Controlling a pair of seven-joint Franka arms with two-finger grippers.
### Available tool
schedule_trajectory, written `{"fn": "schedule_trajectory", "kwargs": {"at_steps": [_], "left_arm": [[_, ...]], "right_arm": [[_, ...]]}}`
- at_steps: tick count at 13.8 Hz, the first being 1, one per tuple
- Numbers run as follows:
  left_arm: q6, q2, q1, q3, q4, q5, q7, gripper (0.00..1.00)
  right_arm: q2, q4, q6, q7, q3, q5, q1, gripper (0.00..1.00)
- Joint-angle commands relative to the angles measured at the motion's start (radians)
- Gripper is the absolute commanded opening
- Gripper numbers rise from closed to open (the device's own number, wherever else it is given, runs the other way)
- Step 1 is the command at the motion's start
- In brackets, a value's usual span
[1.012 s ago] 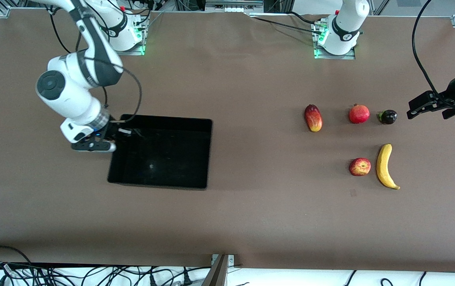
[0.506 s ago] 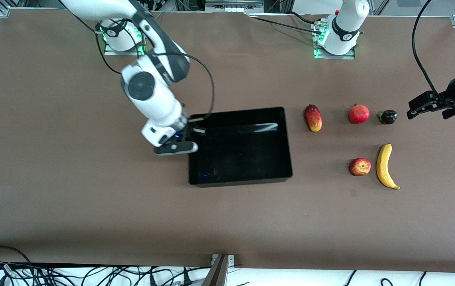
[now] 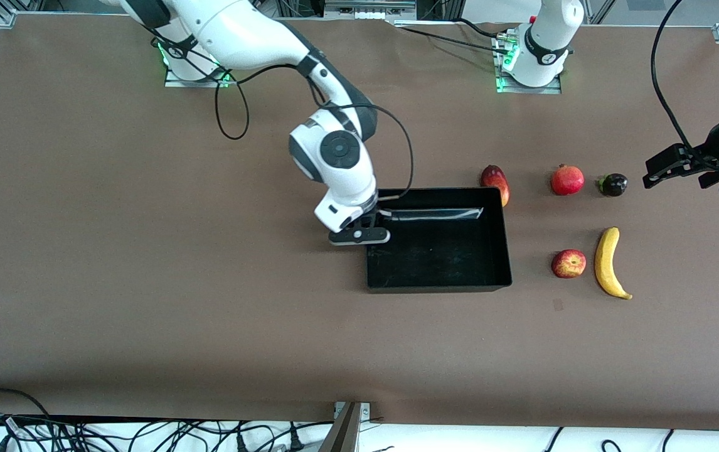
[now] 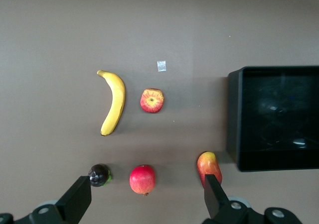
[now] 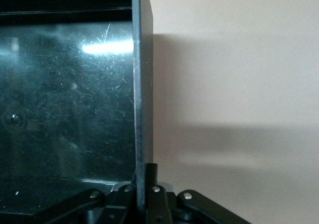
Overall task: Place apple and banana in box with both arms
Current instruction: 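Slide the black box with the right gripper toward the fruit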
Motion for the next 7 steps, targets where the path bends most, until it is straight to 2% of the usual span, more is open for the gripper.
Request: {"fn": "schedule_trajectory", "kwargs": {"at_steps": [1, 6, 7], "left_arm": [[-0.020, 0.019, 0.005, -0.001, 0.021, -0.011, -0.003, 1.00], [-0.021, 0.021, 0.005, -0.001, 0.021, -0.005, -0.005, 1.00], [-0.023, 0.021, 0.000, -0.003, 0.021, 0.001, -0.005, 1.00]], "right_arm": [[0.043, 0.063, -0.003, 0.031, -0.026, 0.003, 0.021, 0.00], [0.058, 0.061, 0.020, 0.062, -0.037, 0.001, 0.039, 0.00], [0.058, 0.056, 0.020, 0.062, -0.037, -0.002, 0.042, 0.20]]}}
